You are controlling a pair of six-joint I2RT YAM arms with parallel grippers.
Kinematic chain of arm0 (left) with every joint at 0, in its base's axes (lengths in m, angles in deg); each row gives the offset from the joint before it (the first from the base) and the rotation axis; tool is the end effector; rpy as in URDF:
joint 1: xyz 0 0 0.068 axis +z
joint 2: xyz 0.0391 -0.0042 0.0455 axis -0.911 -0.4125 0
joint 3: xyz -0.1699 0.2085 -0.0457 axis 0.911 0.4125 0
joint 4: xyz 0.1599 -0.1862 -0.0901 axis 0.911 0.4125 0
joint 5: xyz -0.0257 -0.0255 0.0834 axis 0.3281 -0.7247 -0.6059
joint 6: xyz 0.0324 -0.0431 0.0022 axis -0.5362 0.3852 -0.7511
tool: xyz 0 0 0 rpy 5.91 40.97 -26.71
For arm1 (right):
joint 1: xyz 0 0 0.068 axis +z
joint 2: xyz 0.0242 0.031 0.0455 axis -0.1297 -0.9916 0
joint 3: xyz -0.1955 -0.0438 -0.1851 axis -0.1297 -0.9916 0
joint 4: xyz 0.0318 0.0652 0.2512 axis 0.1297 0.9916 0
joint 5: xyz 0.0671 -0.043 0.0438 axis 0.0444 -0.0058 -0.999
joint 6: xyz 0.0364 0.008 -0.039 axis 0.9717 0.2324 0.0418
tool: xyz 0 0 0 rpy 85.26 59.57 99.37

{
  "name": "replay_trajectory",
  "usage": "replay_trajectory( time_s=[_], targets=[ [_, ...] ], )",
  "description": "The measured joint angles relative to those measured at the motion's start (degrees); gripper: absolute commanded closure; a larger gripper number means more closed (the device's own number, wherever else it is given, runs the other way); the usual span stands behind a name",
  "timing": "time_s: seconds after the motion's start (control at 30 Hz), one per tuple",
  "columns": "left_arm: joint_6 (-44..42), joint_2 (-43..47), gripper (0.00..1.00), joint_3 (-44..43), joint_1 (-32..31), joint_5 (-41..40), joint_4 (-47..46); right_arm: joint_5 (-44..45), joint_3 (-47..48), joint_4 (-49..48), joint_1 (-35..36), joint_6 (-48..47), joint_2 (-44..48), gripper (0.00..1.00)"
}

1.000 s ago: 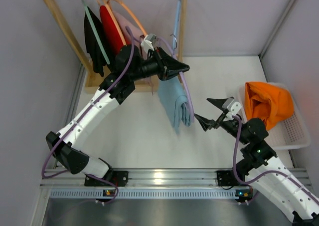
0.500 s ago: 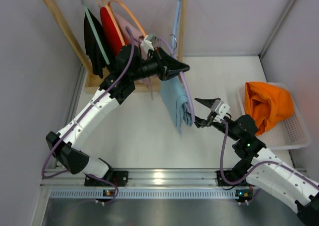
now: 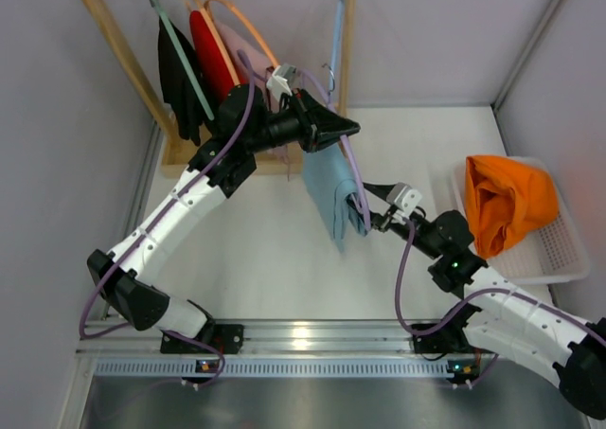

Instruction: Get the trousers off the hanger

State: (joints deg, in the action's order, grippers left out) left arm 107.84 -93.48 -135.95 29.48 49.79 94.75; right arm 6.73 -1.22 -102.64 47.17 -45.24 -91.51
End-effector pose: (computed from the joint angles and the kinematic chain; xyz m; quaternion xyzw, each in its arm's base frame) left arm 0.2553 -0.2089 0.4691 -0.0660 0.7018 -0.6749 0.2182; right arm 0.1450 0.1317 0.2949 -0.3664 0.5110 0.2476 0.7372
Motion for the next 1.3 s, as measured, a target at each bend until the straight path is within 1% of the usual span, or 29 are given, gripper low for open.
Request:
replay_trajectory(
  time_s=[0.07, 0.1, 0.17, 0.2, 0.33, 0.47, 0.7, 0.93, 1.3],
  targets=[
    [0.0, 0.0, 1.00, 0.0, 0.0, 0.0, 0.0, 0.4, 0.0, -0.5, 0.0, 0.0, -0.4, 0.60],
    [0.0, 0.0, 1.00, 0.0, 0.0, 0.0, 0.0, 0.6, 0.1, -0.5, 0.0, 0.0, -0.5, 0.70],
    [0.0, 0.0, 1.00, 0.0, 0.0, 0.0, -0.1, 1.0, 0.2, -0.4, 0.1, -0.3, -0.4, 0.85],
    [0.0, 0.1, 1.00, 0.0, 0.0, 0.0, 0.0, 1.2, 0.4, -0.4, 0.1, -0.2, -0.3, 1.00],
    [0.0, 0.9, 1.00, 0.0, 0.0, 0.0, -0.2, 2.1, 2.0, 1.3, 0.2, 0.3, 0.1, 1.00],
    [-0.1, 2.1, 1.00, 0.4, 0.0, -0.1, -1.4, 3.5, 6.8, 5.8, 0.2, 1.2, 0.1, 1.00],
    [-1.2, 5.6, 1.00, 4.6, 0.1, -0.1, -4.6, 6.0, 16.2, 14.8, 0.2, 3.8, 0.4, 1.00],
    [-2.9, 6.8, 1.00, 9.4, 0.1, 0.2, -6.7, 8.3, 24.1, 24.2, 0.3, 6.7, 1.6, 1.00],
    [-5.4, 8.0, 1.00, 14.5, 0.0, 1.8, -8.1, 9.7, 34.8, 33.7, 0.2, 8.2, 1.8, 1.00]
  ],
)
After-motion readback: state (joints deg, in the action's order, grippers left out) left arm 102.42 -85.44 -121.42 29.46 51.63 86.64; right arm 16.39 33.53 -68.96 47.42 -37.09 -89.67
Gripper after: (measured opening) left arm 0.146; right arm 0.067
